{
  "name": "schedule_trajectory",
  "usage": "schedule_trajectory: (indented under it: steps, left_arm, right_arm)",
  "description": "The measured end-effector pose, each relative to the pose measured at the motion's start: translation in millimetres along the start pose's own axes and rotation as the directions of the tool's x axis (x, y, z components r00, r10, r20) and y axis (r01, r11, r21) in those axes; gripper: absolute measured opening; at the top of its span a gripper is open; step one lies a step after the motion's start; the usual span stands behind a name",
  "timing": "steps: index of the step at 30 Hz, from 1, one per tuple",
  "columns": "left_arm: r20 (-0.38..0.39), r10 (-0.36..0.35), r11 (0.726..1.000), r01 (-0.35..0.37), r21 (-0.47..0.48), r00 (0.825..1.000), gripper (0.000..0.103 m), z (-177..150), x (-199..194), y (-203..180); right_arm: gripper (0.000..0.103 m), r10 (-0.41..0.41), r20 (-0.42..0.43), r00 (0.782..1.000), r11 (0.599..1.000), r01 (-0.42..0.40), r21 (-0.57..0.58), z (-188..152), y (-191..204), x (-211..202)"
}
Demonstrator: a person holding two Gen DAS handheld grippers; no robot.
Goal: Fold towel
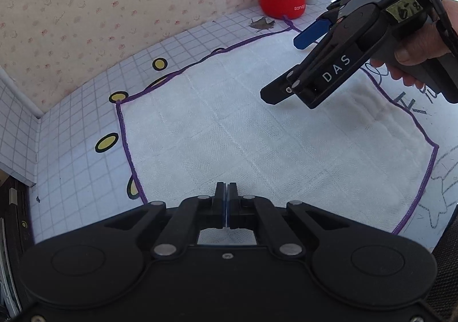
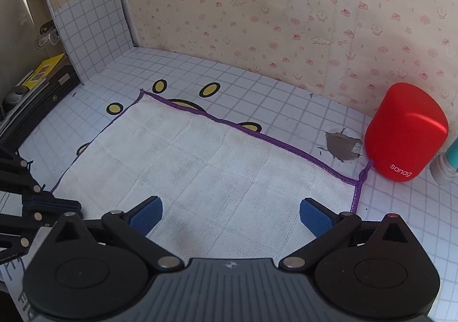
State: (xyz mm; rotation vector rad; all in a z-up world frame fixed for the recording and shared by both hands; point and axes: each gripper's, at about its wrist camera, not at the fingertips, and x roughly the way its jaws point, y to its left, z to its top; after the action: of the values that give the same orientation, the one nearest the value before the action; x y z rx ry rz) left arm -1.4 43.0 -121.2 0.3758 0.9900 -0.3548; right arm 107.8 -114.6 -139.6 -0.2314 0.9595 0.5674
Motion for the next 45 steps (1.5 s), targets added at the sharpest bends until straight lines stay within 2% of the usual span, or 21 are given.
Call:
schedule_trajectory:
  steps: [4,11,17,22,27,28,30,32,33,37,45]
  left_arm:
    - [-0.007,-0.002,1.0,0.003,0.007,1.0,0.001,5,4,0]
    - [-0.009,0.003,1.0,-0.003,0.019,1.0,0.001,17,12,-2]
    - [-0.02,0.009,1.0,-0.009,0.001,1.0,0.001,18,14,-3]
    - [-0.019,0.027,0.999,-0.027,0.027,0.999,0.001,17,13,-8]
    - [-0.027,0.002,1.0,-0.001,0.03,1.0,0.002,20,10,-8]
    - [-0.019,-0.006,1.0,0.006,0.018,1.0,0.006,20,8,-6]
    - [0.001,-0.014,1.0,0.014,-0.004,1.0,0.024,22,3,0]
    - [0.036,-0.013,1.0,0.014,-0.022,0.999,0.066,25,-3,7]
    - [0.056,-0.007,1.0,0.008,-0.02,0.998,0.071,27,-5,10]
    - [0.087,0.023,1.0,-0.023,-0.003,0.996,0.081,37,-7,20]
    - [0.114,0.055,0.997,-0.049,-0.052,0.992,0.081,47,0,48]
  right_arm:
    - [0.103,-0.015,-0.013,1.0,1.0,0.015,0.02,-4,-7,7]
    - [0.103,-0.05,-0.016,0.999,0.999,0.05,-0.013,-5,-18,8]
    - [0.103,-0.051,-0.027,0.998,0.998,0.05,-0.022,-3,-21,8]
    - [0.103,-0.057,-0.035,0.998,0.998,0.057,-0.02,-2,-20,9]
    - [0.103,-0.066,-0.046,0.997,0.998,0.066,-0.01,1,-19,9]
    - [0.103,-0.07,-0.053,0.996,0.998,0.069,-0.009,2,-18,9]
    - [0.103,-0.071,-0.035,0.997,0.997,0.07,-0.015,3,-17,3]
    - [0.103,-0.078,-0.024,0.997,0.997,0.078,-0.01,3,-17,-1]
    - [0.103,-0.083,-0.022,0.996,0.997,0.083,-0.005,3,-17,-2]
    - [0.103,-0.102,-0.013,0.995,0.995,0.102,0.015,5,-18,-7]
    - [0.103,-0.141,0.003,0.99,0.988,0.141,0.056,8,-20,-16]
